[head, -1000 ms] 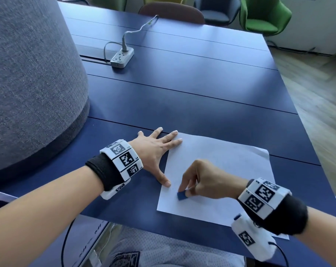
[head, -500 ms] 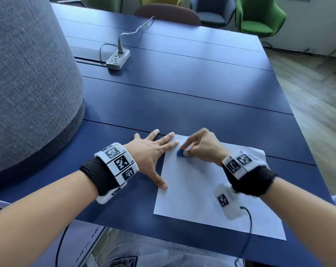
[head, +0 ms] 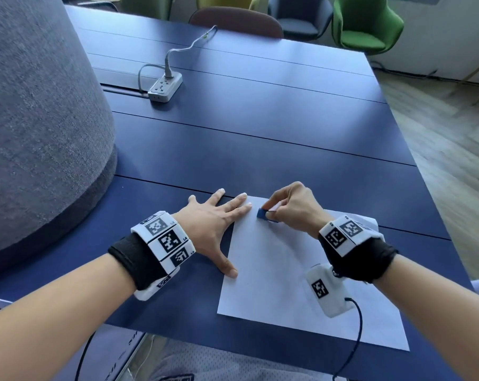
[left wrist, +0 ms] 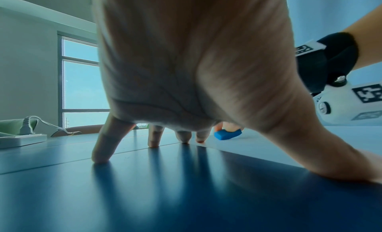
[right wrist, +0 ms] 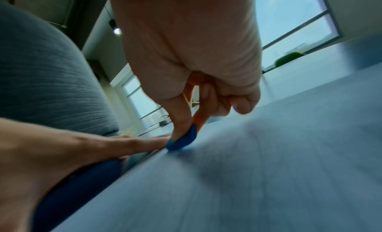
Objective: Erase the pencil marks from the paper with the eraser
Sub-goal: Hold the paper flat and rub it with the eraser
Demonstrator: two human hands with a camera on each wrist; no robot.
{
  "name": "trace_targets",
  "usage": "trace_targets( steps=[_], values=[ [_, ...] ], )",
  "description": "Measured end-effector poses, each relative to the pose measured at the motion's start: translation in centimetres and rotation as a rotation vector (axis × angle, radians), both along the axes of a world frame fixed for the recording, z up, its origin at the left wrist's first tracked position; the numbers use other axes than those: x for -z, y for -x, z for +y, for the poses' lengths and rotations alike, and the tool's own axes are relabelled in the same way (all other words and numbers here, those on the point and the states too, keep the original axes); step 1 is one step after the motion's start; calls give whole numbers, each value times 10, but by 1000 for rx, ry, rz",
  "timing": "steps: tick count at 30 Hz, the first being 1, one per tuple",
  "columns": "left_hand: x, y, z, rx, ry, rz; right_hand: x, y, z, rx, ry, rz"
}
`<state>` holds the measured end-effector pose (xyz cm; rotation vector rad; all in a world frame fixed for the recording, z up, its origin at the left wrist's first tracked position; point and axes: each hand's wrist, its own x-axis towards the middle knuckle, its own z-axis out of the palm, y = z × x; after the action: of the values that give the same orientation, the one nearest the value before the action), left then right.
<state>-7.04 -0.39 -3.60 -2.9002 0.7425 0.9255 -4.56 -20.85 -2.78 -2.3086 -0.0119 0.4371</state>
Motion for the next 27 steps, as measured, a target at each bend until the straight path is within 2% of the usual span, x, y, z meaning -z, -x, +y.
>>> trace_targets(
  steps=[3,7,12,16,20,21,24,25,27],
  values=[
    [1,0,0,-1,-2,-2,-5,8,4,-160,77,103],
    [0,0,-1,-7,3,6,-6,-3,1,-12,56,-51],
    [0,0,0,-6,-2,13,-7,14,4,-269,144,106],
    [0,0,-1,-11,-2,21,-6,11,4,-136,110,-46],
    [0,0,-2,-10,-10,14,-10,24,4,-334,165,129],
    [0,0,-1,-10,-9,13,-10,22,4,-321,159,115],
    [0,0,0,-9,-9,14,-9,14,4,-137,88,-50],
    [0,0,-1,-10,-11,16,-9,16,3,-132,87,-54],
    [0,0,-1,-10,-14,15,-11,24,1,-257,119,53]
  ],
)
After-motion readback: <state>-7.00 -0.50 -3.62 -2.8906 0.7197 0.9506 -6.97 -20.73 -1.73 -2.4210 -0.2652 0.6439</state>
